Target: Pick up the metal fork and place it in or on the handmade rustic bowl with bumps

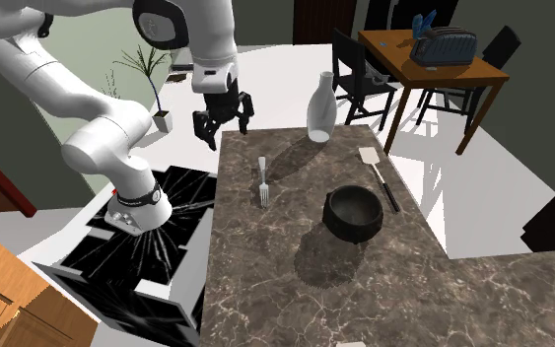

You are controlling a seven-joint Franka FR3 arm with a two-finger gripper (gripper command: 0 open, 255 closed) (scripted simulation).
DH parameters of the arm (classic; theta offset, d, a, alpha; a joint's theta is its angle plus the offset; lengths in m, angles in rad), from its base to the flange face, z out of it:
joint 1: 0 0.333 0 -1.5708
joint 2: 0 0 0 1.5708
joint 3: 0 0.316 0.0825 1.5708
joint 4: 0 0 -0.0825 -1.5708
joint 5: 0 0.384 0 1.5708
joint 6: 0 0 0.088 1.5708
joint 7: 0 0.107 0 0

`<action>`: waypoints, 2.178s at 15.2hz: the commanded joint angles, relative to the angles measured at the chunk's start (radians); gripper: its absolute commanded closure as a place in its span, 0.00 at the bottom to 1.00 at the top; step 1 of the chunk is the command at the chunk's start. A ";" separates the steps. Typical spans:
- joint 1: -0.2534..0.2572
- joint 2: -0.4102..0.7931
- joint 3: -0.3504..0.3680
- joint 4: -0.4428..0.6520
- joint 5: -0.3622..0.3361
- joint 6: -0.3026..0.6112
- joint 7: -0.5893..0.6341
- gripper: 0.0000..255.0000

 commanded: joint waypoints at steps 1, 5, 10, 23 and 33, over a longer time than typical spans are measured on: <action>-0.007 0.030 0.038 -0.033 0.043 0.054 0.097 0.00; -0.018 0.112 0.110 -0.082 0.123 0.172 0.270 0.00; -0.031 0.262 0.198 -0.108 0.218 0.339 0.478 0.00; -0.036 0.498 0.287 -0.141 0.290 0.611 0.632 0.00; -0.036 0.498 0.287 -0.141 0.290 0.611 0.632 1.00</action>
